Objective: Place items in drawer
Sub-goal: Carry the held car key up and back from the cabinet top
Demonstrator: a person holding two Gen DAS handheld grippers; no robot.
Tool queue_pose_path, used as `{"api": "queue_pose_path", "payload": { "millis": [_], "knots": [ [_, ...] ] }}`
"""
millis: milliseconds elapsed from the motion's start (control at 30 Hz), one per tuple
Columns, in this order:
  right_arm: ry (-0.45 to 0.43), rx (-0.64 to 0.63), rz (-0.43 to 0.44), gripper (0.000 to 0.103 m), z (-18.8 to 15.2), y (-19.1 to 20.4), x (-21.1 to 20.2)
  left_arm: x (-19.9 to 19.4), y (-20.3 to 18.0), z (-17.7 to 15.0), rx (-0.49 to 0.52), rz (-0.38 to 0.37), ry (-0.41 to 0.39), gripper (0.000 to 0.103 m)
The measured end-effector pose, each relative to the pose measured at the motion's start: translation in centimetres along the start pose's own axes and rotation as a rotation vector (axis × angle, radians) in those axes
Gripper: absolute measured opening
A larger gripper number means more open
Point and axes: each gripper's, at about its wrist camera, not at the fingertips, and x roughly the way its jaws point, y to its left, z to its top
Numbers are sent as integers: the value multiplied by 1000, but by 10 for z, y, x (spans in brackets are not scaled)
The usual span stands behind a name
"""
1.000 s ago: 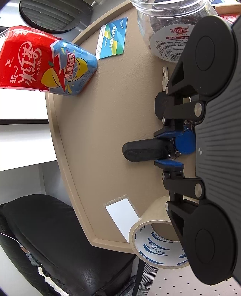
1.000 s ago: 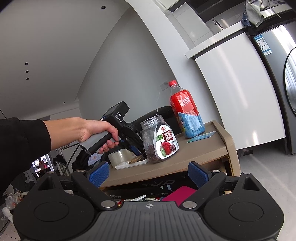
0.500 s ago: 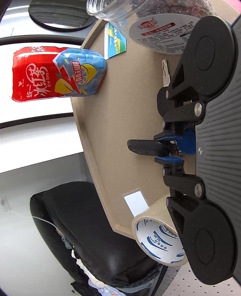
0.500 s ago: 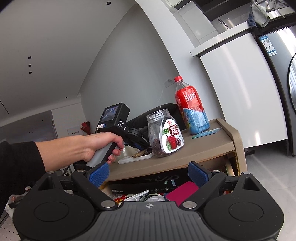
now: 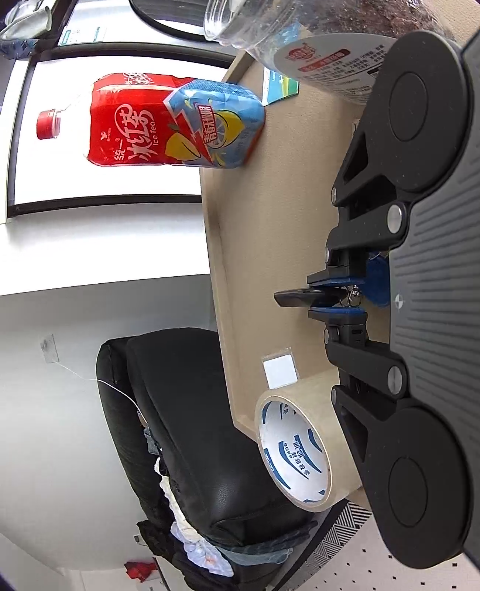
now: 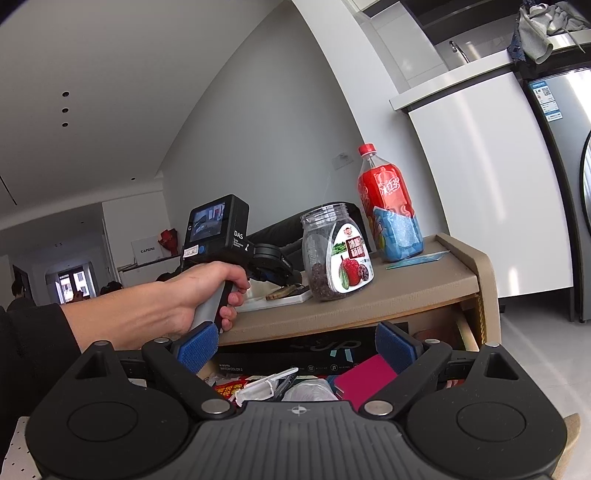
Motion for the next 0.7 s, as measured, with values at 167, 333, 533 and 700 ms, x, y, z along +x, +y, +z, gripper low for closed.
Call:
{"api": "queue_pose_path", "payload": {
  "millis": [167,333,533,700],
  "knots": [
    [-1,-26,-12,95,-4,4,1,-14,6,-6,-32,-6,-69,13],
    [-7,-48,-26,95,-6,7,2,-17,9,-8,-47,-8,-87,13],
    [-16,-64,-37,95,-7,9,2,-20,15,-9,-88,4,-104,13],
    [-28,-66,-46,95,-8,10,1,-21,13,-9,-75,22,-108,13]
  ]
}}
